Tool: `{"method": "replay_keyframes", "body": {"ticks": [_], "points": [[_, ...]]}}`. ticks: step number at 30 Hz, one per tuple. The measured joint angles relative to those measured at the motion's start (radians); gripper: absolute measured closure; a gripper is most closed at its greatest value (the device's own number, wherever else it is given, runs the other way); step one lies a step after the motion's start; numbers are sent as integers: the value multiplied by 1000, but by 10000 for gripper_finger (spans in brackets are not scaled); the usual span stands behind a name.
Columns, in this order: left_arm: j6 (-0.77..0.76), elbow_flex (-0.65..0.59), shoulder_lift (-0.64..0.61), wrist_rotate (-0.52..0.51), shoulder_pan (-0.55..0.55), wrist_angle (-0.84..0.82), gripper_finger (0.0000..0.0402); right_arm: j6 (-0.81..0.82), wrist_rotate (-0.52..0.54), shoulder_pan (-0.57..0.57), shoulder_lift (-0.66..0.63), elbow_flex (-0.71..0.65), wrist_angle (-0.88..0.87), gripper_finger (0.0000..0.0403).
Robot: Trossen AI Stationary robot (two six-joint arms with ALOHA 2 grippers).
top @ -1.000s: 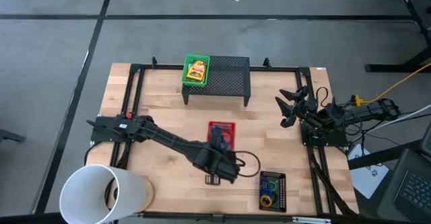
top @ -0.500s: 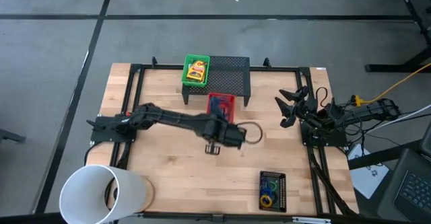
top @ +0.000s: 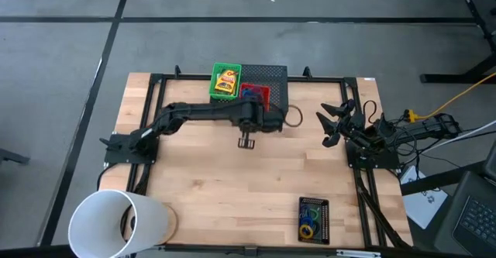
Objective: Pick & Place Office Desk Supplies
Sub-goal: Put the red bin on the shelf
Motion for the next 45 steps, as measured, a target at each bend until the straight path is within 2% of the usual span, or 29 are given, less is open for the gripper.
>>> {"method": "replay_keyframes", "body": {"ticks": [6, 17, 45], "points": [[46, 0, 0, 69, 85, 50, 400, 0, 0, 0, 0, 0, -9, 214], [100, 0, 0, 105, 176, 75, 400, 0, 0, 0, 0, 0, -36, 214], [133, 0, -2, 157, 267, 94, 400, 1, -1, 0, 0, 0, -66, 214]]}}
